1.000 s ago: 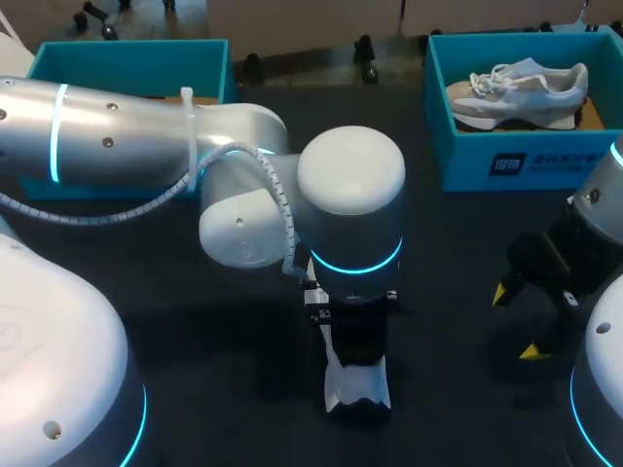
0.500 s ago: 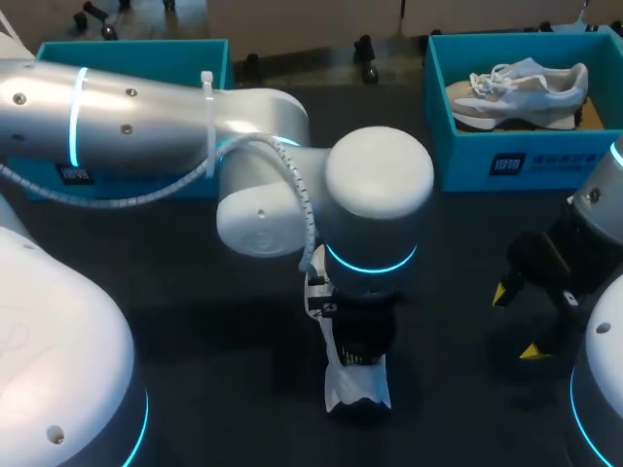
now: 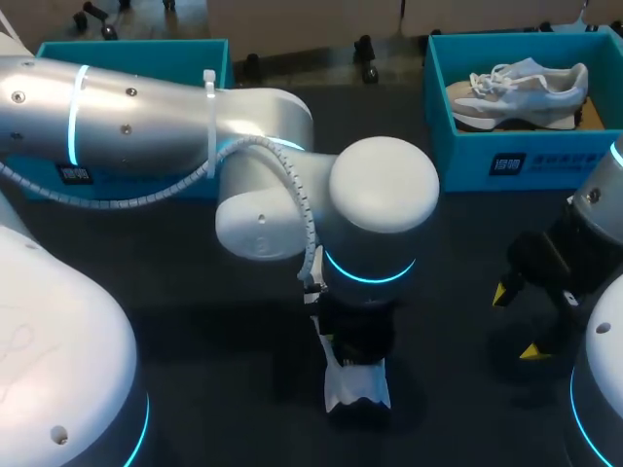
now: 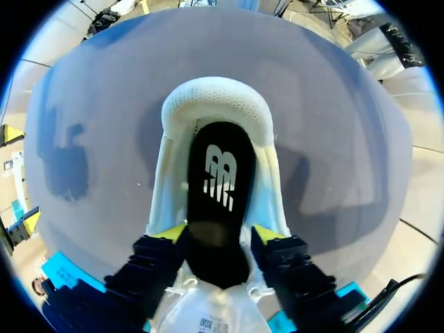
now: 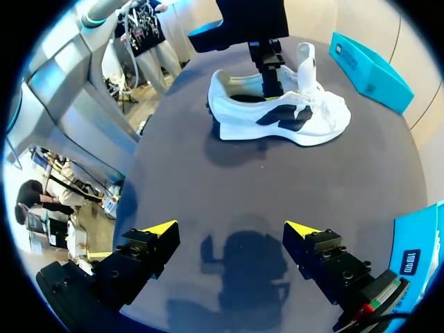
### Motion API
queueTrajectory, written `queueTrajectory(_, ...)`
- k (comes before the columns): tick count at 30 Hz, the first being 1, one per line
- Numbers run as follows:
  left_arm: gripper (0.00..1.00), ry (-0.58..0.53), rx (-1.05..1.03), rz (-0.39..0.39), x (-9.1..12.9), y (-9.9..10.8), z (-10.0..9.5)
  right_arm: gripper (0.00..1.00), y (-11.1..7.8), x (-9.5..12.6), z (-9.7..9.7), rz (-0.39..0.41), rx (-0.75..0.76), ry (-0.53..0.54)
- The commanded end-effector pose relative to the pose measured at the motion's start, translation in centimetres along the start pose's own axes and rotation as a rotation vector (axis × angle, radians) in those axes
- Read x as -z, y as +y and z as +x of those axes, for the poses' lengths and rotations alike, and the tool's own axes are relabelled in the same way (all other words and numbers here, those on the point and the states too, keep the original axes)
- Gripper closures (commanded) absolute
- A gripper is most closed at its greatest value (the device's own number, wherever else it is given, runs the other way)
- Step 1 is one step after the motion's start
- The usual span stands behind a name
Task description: Take the shoe out of the shoebox, open the shoe tongue, remove and reinsert the insole, then place the shoe into the shoebox
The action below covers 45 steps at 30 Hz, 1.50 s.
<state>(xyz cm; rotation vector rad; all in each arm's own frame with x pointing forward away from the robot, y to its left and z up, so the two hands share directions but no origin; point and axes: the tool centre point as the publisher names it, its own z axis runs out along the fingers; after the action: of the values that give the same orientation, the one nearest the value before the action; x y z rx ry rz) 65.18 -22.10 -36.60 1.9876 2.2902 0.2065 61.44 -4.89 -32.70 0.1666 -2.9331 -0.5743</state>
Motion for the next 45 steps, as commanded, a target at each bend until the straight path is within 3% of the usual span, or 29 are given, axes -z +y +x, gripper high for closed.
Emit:
queueTrajectory(1, 0.1, -0.003, 0.001, -0.012, 0.2, -0.4, 0.2, 0.0, 0.0, -0.1, 0.1, 0.001, 0.001, -0.002)
queueTrajectory(3, 0.0, -0.007, 0.002, -0.008, 0.2, -0.3, 0.3, 0.0, 0.0, -0.1, 0.1, 0.001, 0.001, -0.002)
queueTrajectory(10, 0.0, -0.012, 0.009, 0.027, 0.0, 0.9, 0.1, 0.0, 0.0, -0.1, 0.1, 0.001, 0.001, -0.002)
queueTrajectory(22, 0.0, -0.045, 0.013, 0.018, 1.4, 3.2, -1.0, 0.0, 0.0, -0.1, 0.1, 0.001, 0.001, -0.002)
queueTrajectory(32, 0.0, -0.065, 0.023, -0.021, 3.4, 4.9, -0.8, 0.0, 0.0, -0.1, 0.1, 0.001, 0.001, -0.002)
queueTrajectory(45, 0.0, -0.078, 0.031, -0.035, 7.3, 9.7, -0.4, 0.0, 0.0, -0.1, 0.1, 0.001, 0.001, -0.002)
